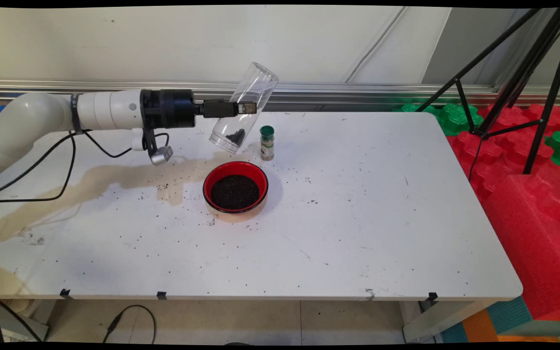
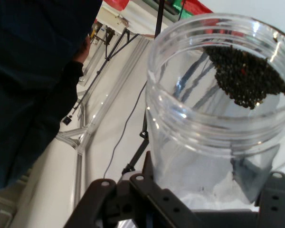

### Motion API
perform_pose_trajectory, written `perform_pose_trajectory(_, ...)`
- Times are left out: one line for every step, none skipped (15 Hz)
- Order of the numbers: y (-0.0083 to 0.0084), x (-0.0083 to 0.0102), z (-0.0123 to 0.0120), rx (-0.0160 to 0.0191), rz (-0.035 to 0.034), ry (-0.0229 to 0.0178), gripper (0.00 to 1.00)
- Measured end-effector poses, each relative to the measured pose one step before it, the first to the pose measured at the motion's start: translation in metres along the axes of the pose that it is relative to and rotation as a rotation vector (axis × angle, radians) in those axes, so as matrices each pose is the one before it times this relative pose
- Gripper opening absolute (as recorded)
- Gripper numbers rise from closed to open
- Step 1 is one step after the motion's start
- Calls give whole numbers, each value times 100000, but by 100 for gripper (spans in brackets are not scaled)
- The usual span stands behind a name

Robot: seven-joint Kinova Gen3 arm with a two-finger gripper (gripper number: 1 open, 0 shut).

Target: Pour the black seasoning powder in the red bowl

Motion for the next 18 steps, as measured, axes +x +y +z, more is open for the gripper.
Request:
perform_pose_trajectory(-7, -113, -63, -326, -1335, -110, 0)
perform_pose_trajectory(-9, -108, -80, -360, -1417, -152, 0)
perform_pose_trajectory(-15, -102, -55, -273, -1300, -149, 0)
perform_pose_trajectory(-30, -188, -91, -503, -2397, -299, 0)
perform_pose_trajectory(-34, -152, -79, -546, -2850, -242, 0)
perform_pose_trajectory(-50, -151, -63, -434, -2312, -253, 0)
perform_pose_trajectory(-36, -82, -35, -282, -1711, -142, 0)
perform_pose_trajectory(-72, -132, -49, -380, -2637, -270, 0)
perform_pose_trajectory(-88, -128, -72, -464, -3125, -299, 0)
perform_pose_trajectory(-92, -123, -38, -375, -3230, -282, 0)
perform_pose_trajectory(-86, -99, 5, -260, -2781, -218, 0)
perform_pose_trajectory(-56, -61, -11, -185, -1836, -184, 0)
perform_pose_trajectory(-98, -88, -16, -279, -2724, -292, 0)
perform_pose_trajectory(-62, -62, 1, -176, -1832, -210, 0)
perform_pose_trajectory(-92, -86, 21, -250, -2763, -308, 0)
perform_pose_trajectory(-118, -96, 20, -322, -3255, -366, 0)
perform_pose_trajectory(-114, -91, 27, -414, -3239, -417, 0)
perform_pose_trajectory(-83, -61, 35, -398, -2928, -352, 0)
